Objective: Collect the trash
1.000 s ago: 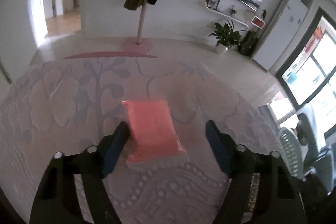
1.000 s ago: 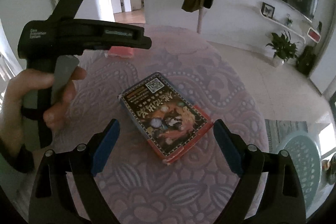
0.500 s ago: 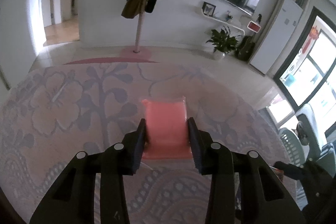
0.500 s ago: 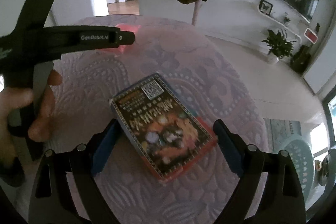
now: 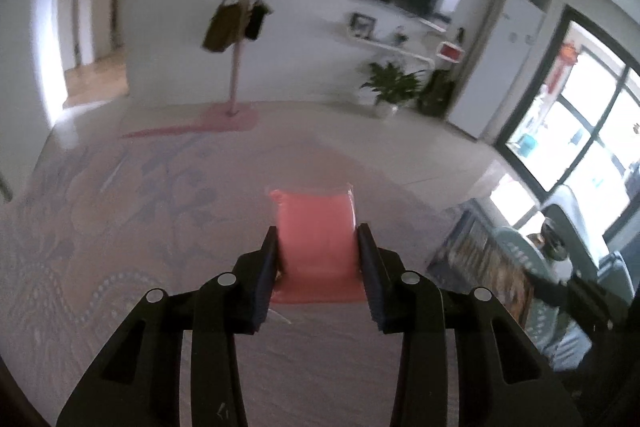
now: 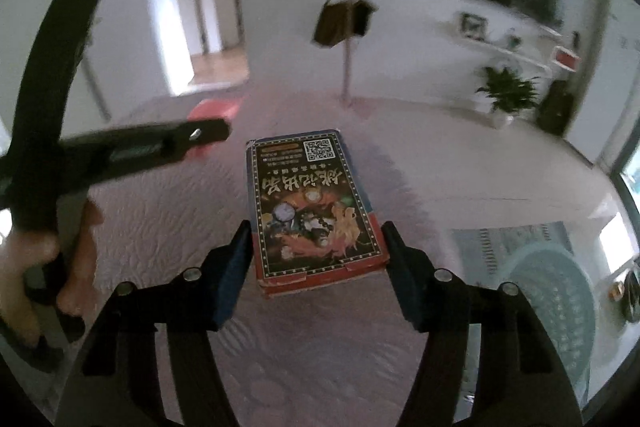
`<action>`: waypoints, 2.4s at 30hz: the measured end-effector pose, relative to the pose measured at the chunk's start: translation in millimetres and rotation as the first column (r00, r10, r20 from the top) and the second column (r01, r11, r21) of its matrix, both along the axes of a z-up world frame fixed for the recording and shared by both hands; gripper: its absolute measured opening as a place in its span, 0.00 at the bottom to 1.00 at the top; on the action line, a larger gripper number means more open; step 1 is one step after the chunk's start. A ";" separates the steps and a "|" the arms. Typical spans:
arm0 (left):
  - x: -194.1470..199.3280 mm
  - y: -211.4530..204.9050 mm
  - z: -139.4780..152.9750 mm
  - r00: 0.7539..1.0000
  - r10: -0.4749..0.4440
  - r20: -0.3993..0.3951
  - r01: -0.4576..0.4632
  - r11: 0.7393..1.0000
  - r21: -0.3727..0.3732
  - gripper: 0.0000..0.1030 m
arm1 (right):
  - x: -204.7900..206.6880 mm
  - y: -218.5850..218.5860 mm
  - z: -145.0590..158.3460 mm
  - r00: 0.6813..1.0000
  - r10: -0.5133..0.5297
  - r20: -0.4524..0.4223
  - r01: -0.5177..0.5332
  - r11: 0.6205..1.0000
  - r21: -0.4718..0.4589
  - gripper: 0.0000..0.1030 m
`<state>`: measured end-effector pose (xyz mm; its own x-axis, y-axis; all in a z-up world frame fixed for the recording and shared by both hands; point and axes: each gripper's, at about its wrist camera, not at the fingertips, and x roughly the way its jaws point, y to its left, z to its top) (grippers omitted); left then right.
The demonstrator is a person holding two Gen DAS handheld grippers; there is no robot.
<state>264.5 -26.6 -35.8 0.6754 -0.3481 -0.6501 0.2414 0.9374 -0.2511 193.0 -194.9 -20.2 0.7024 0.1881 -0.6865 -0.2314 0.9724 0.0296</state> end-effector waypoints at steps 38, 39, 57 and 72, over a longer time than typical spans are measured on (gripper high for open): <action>-29.1 -282.3 -37.4 0.864 -0.494 -0.095 0.489 0.869 -0.073 0.58 | -60.4 -296.7 -53.2 0.699 -0.676 -0.233 0.709 0.698 0.105 0.60; -29.8 -280.1 -36.1 0.865 -0.493 -0.093 0.488 0.870 -0.077 0.60 | -61.0 -295.7 -52.1 0.702 -0.674 -0.231 0.707 0.699 0.108 0.60; -109.5 -121.7 44.5 0.950 -0.274 0.151 0.285 0.956 -0.061 0.86 | -114.5 -176.3 38.5 0.821 -0.569 0.044 0.557 0.816 0.154 0.67; -173.7 -3.5 15.7 0.906 0.180 0.384 -0.221 0.973 0.065 0.87 | -173.5 -71.2 72.2 0.798 -0.488 0.353 0.468 0.871 0.147 0.67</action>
